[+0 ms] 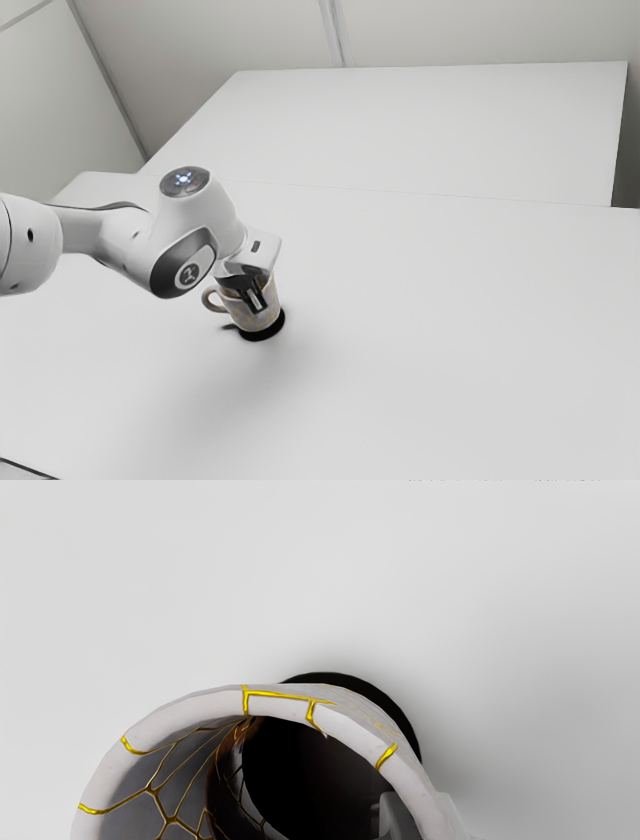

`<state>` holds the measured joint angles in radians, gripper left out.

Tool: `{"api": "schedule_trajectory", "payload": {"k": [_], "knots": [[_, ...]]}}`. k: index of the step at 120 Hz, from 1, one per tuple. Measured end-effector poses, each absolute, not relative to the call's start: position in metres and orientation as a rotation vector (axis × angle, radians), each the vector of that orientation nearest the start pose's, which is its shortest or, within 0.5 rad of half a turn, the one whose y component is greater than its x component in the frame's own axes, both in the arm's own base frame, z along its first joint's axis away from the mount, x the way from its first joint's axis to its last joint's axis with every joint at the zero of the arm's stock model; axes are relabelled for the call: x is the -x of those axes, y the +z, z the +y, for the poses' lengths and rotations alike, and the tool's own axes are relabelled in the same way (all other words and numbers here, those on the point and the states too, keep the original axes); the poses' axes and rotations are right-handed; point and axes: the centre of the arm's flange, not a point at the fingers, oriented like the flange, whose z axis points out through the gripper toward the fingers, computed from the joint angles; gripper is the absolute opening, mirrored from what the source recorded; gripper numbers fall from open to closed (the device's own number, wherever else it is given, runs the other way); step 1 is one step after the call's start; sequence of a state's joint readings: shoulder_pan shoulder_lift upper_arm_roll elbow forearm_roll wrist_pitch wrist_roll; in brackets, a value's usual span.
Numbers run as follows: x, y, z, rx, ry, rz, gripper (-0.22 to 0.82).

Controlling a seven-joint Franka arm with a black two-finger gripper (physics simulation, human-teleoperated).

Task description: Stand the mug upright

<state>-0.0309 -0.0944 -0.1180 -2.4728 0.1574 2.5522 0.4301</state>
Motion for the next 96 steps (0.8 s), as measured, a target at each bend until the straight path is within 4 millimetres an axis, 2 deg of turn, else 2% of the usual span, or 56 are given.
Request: {"api": "schedule_trajectory", "payload": {"k": [14,44,74,84,96], "knots": [[-0.477,0.344,-0.074,2.835,-0.246,0.993,-0.12],[-0.477,0.345,-0.073,2.863,-0.258,0.941,0.11],[-0.476,0.35,-0.079,2.88,-0.281,0.913,0.4],[-0.477,0.357,-0.085,2.879,-0.301,0.909,0.47],[-0.481,0.379,-0.091,2.886,-0.34,0.881,0.52]]}}
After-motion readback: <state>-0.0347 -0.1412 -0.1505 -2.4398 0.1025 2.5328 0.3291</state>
